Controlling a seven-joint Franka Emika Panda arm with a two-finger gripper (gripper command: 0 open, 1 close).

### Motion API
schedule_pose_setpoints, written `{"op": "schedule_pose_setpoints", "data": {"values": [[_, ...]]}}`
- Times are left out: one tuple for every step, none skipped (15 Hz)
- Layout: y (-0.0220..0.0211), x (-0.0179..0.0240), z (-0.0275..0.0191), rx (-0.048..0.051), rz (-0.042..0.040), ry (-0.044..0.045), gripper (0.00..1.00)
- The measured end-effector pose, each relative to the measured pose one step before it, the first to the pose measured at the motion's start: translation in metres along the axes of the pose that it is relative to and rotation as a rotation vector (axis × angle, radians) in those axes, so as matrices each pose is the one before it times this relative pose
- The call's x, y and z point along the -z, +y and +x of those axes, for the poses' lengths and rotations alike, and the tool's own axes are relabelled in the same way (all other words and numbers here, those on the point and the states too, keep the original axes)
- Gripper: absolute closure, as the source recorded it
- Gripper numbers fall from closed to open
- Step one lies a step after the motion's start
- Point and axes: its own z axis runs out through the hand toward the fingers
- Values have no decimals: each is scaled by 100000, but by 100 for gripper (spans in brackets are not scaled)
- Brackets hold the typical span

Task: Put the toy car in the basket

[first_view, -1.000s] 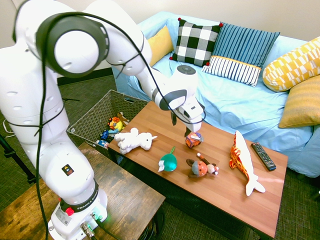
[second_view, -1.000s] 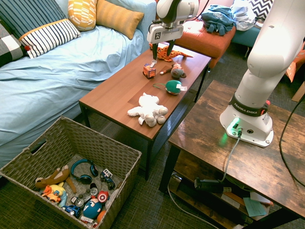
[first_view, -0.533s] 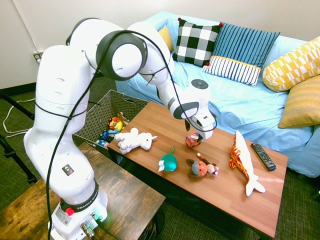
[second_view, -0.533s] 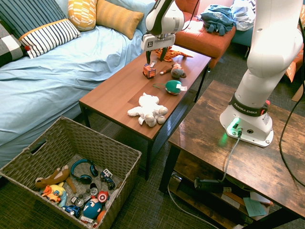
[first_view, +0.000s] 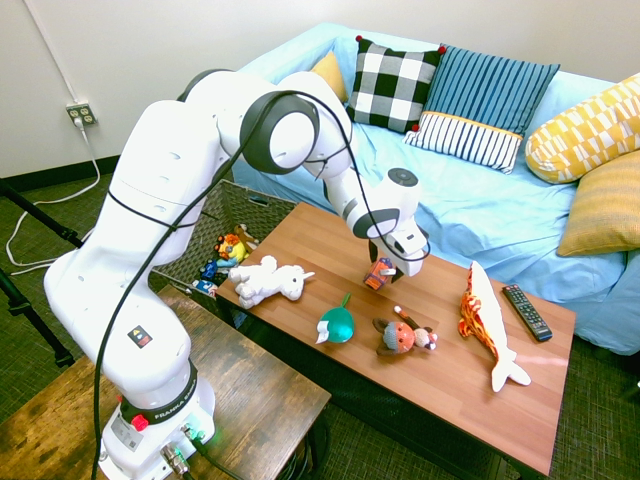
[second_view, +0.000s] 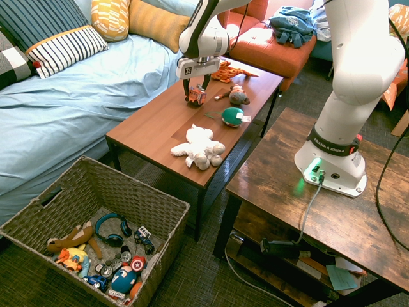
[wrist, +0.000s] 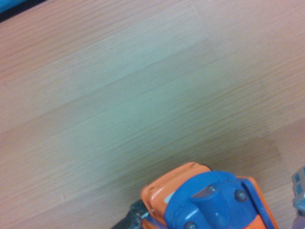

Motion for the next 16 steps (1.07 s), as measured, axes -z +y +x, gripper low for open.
{"op": "schedule_pose_setpoints", "data": {"values": [[201, 65, 299, -491, -122, 355, 100], [246, 61, 342, -505, -174, 382, 100], [188, 45, 267, -417, -88, 242, 100], [84, 16, 113, -189, -44, 97, 100], [-11, -2, -17, 41, -5, -3, 100], [-59, -15, -86, 153, 10, -60, 100], [-53, -53, -107, 140, -15, -138, 100], [-18, -113, -104, 124, -126, -157, 100], [2, -98, -65, 53, -107, -117, 100], [-2, 5, 5, -21, 51, -13, 100], [-32, 100, 28, 37, 178, 98, 100], [-126, 287, 14, 130, 471, 281, 100], [-220, 655, -13, 169, 915, 520, 100], [-220, 1163, -137, 262, 1238, 713, 100], [-284, 1584, -298, 405, 1566, 872, 100], [-392, 2050, -550, 787, 1980, 1101, 100]]}}
